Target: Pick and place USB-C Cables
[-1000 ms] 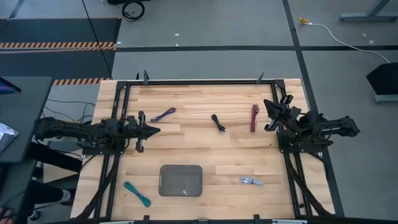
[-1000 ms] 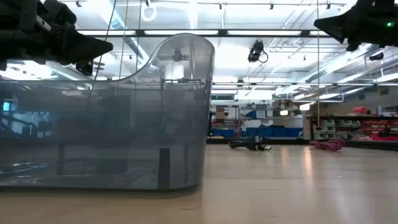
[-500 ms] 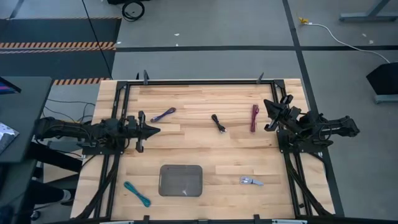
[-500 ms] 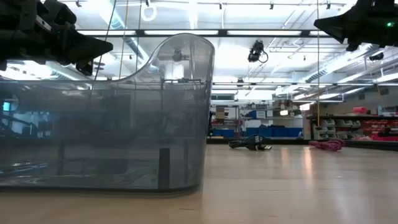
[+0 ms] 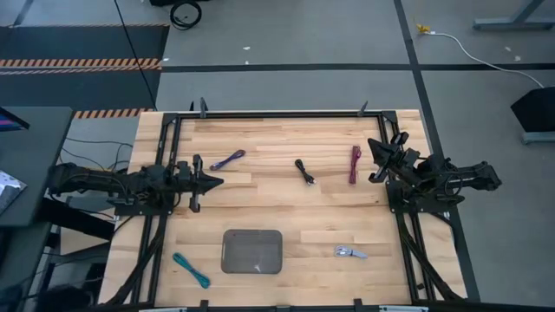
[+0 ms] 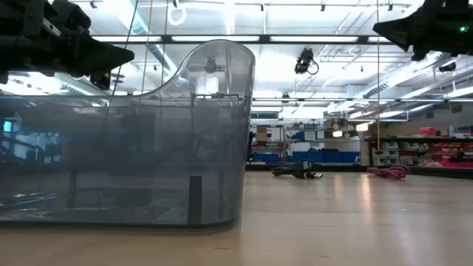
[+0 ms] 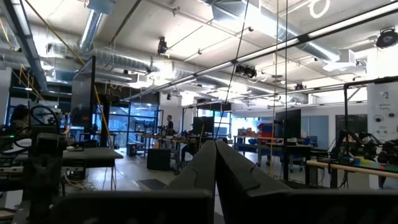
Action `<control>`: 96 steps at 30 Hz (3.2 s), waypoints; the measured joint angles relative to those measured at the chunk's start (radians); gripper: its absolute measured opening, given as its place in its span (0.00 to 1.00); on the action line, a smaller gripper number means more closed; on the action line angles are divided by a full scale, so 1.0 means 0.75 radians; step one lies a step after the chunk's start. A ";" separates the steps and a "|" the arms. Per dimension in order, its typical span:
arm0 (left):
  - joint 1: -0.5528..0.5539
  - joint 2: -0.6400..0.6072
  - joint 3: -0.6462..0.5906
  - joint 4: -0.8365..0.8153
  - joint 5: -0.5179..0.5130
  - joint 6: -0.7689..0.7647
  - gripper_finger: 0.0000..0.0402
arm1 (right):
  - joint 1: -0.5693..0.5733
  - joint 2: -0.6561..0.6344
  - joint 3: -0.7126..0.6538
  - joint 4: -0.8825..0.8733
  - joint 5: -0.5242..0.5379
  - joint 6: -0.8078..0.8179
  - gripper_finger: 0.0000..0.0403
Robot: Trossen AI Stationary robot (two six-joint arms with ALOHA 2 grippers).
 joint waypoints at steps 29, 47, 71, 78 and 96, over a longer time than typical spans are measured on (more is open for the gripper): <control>0.001 -0.001 0.000 0.000 0.000 0.000 0.01 | 0.000 0.000 0.000 0.000 0.000 0.000 0.04; 0.000 0.000 0.000 0.000 0.000 0.000 0.01 | 0.000 0.000 0.000 0.000 0.000 0.000 0.04; 0.000 -0.001 0.000 0.000 0.000 0.000 0.01 | 0.000 0.000 0.000 0.000 0.000 0.000 0.04; 0.001 0.000 0.000 0.000 0.000 0.000 0.01 | 0.000 0.000 0.000 0.000 0.000 0.000 0.04; 0.001 -0.001 0.000 0.023 0.001 -0.422 0.01 | 0.000 0.000 0.000 0.000 0.000 0.000 0.04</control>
